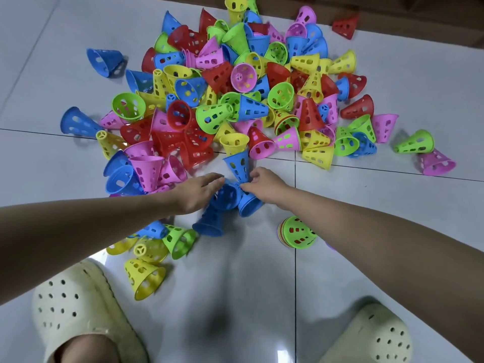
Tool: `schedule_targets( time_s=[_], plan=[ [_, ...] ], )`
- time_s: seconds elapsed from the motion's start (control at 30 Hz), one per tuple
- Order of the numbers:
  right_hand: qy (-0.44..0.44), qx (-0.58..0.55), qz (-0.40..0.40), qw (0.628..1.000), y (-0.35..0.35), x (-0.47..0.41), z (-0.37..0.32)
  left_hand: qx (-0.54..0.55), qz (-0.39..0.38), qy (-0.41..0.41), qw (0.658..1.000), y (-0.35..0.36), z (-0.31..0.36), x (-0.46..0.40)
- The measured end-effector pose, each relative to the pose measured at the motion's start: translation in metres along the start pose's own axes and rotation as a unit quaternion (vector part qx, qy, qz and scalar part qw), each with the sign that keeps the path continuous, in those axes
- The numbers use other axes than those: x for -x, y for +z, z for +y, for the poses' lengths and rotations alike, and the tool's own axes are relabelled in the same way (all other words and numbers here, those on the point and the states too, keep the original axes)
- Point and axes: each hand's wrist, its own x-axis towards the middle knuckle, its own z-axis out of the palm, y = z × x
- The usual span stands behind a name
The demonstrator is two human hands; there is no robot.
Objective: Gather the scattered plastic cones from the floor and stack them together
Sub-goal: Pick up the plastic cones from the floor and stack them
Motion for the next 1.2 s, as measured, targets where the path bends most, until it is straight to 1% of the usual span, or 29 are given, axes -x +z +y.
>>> schedule_targets(
  time_s=[0.13, 0.2, 0.33, 0.53, 0.63, 0.73, 0.8, 0.87, 0.93, 1.0, 1.1, 1.13, 1.2],
  plan=[
    [0.011, 0.005, 0.009, 1.0, -0.001, -0.003, 0.004, 0.056, 0.015, -0.077, 0.995, 0.001, 0.004, -0.011],
    [0.015, 0.01, 0.02, 1.0, -0.005, -0.004, 0.004, 0.085, 0.007, -0.115, 0.99, 0.002, 0.006, -0.017],
    [0.013, 0.002, 0.041, 0.999, -0.011, -0.009, 0.006, 0.15, -0.053, -0.142, 0.977, 0.002, 0.008, -0.023],
    [0.011, -0.044, 0.084, 0.995, -0.018, -0.017, 0.01, 0.178, -0.042, -0.153, 0.971, 0.003, 0.008, -0.017],
    [0.0, -0.055, 0.123, 0.991, -0.027, -0.018, 0.01, 0.199, -0.02, -0.123, 0.972, -0.004, 0.014, -0.011],
    [-0.012, -0.073, 0.143, 0.987, -0.036, -0.018, 0.008, 0.213, 0.038, -0.056, 0.975, -0.015, 0.025, -0.005],
    [-0.018, -0.077, 0.138, 0.987, -0.038, -0.018, 0.007, 0.223, 0.091, -0.014, 0.97, -0.022, 0.032, -0.003],
    [-0.024, -0.056, 0.109, 0.992, -0.034, -0.017, 0.005, 0.219, 0.136, 0.024, 0.966, -0.031, 0.04, 0.001],
    [-0.034, 0.003, 0.056, 0.998, -0.025, -0.014, 0.003, 0.215, 0.174, 0.054, 0.959, -0.041, 0.044, 0.001],
    [-0.041, 0.106, 0.014, 0.993, -0.016, -0.005, 0.001, 0.224, 0.198, 0.072, 0.952, -0.05, 0.047, 0.002],
    [-0.045, 0.241, 0.001, 0.969, -0.006, 0.004, 0.002, 0.224, 0.217, 0.086, 0.946, -0.056, 0.051, 0.003],
    [-0.047, 0.264, 0.003, 0.963, -0.003, 0.005, 0.003, 0.223, 0.221, 0.091, 0.945, -0.056, 0.053, 0.003],
    [-0.041, 0.266, -0.003, 0.963, -0.001, 0.005, 0.004, 0.223, 0.223, 0.101, 0.943, -0.056, 0.053, 0.003]
  ],
)
